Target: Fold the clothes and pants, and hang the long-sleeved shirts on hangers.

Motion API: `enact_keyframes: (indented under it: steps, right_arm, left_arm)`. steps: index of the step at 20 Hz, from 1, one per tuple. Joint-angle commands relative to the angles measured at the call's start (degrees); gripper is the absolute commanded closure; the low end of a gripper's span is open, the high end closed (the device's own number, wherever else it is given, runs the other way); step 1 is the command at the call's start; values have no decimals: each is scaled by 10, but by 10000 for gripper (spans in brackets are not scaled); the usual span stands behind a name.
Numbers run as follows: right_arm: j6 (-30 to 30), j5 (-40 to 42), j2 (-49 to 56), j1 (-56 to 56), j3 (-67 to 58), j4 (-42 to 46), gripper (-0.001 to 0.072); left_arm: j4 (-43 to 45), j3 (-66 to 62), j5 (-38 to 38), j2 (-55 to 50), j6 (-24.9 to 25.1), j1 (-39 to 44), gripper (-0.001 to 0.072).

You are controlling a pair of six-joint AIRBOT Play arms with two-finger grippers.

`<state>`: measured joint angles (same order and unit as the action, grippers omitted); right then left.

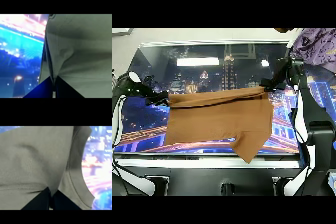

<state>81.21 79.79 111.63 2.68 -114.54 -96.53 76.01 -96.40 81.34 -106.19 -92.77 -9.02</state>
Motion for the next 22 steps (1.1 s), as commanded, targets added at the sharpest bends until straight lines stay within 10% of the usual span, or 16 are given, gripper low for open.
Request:
enact_keyframes:
  steps: [1, 9, 11, 13, 15, 22]
  right_arm:
    - [0, 19, 0, 0, 0, 14, 683]
    - [0, 26, 40, 0, 0, 2, 682]
    - [0, 24, 50, 0, 0, -6, 666]
    - [9, 33, 48, 0, 0, -11, 440]
    - [42, 57, 29, -11, 0, -38, 235]
    - [136, 53, -163, -148, 205, -180, 214]
  left_arm:
    - [9, 0, 27, -2, 4, 3, 694]
    - [9, 8, 22, -29, 4, 18, 688]
    - [8, 7, 8, -31, 1, 26, 530]
    - [5, -4, 7, -25, 1, 27, 278]
    - [12, -23, 8, 0, 2, 17, 186]
    - [38, 123, -17, 212, 2, -109, 169]
